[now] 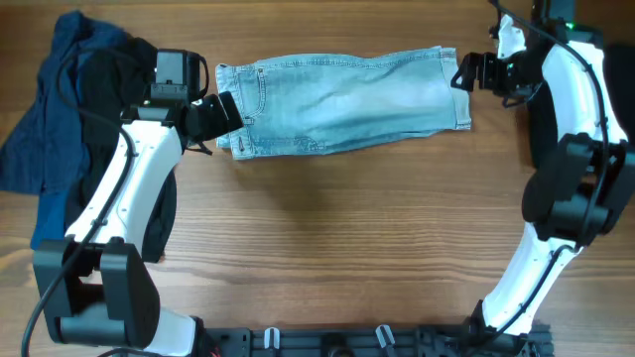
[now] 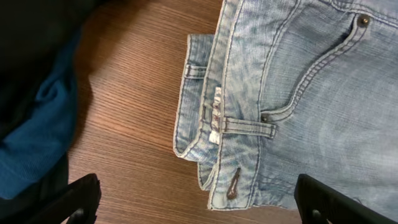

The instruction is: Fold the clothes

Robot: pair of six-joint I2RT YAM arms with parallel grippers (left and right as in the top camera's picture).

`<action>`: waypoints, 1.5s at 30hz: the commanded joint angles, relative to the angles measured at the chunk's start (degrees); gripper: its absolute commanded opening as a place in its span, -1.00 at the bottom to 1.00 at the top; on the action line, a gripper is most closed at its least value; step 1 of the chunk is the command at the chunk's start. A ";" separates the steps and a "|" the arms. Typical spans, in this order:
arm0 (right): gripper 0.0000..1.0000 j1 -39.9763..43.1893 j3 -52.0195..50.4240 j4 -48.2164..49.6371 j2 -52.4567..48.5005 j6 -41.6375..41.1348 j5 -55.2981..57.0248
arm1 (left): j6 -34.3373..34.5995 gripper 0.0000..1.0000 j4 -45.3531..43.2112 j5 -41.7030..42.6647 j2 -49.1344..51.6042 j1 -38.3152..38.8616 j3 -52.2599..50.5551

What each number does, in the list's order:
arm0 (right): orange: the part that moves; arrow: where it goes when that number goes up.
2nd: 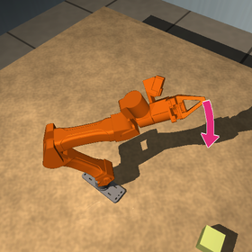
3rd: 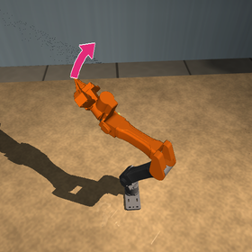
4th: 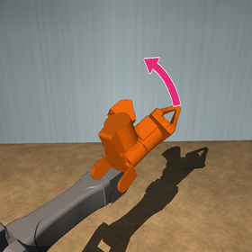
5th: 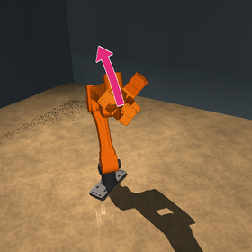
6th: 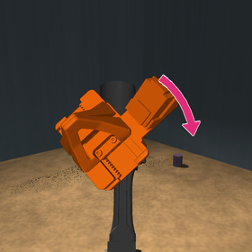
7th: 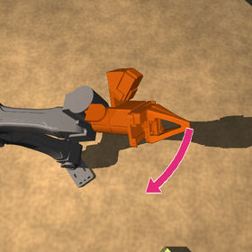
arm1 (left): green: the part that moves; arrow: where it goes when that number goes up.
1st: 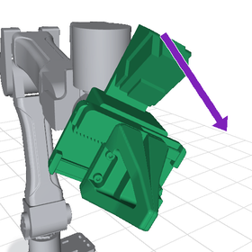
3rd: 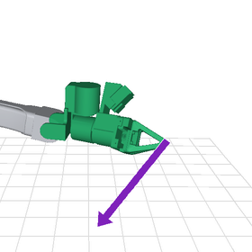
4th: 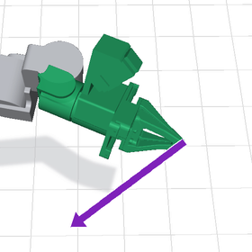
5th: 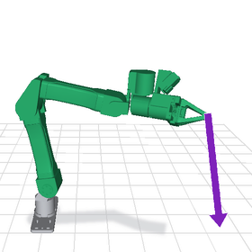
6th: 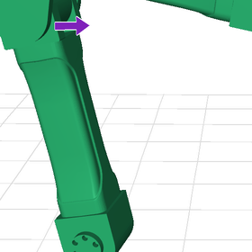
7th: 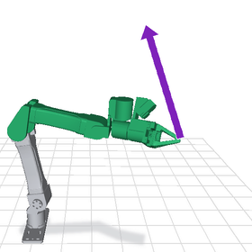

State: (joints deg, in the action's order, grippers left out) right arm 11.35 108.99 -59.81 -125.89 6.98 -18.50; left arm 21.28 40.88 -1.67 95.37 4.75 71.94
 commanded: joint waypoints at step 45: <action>-0.91 4.37 -0.50 7.56 -4.98 -1.38 -19.47 | 0.13 0.97 -2.03 5.22 2.03 1.03 0.44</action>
State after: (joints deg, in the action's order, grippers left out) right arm 13.26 108.75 -51.59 -138.28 5.43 -36.05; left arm 21.30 39.62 -0.73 96.79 5.61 71.94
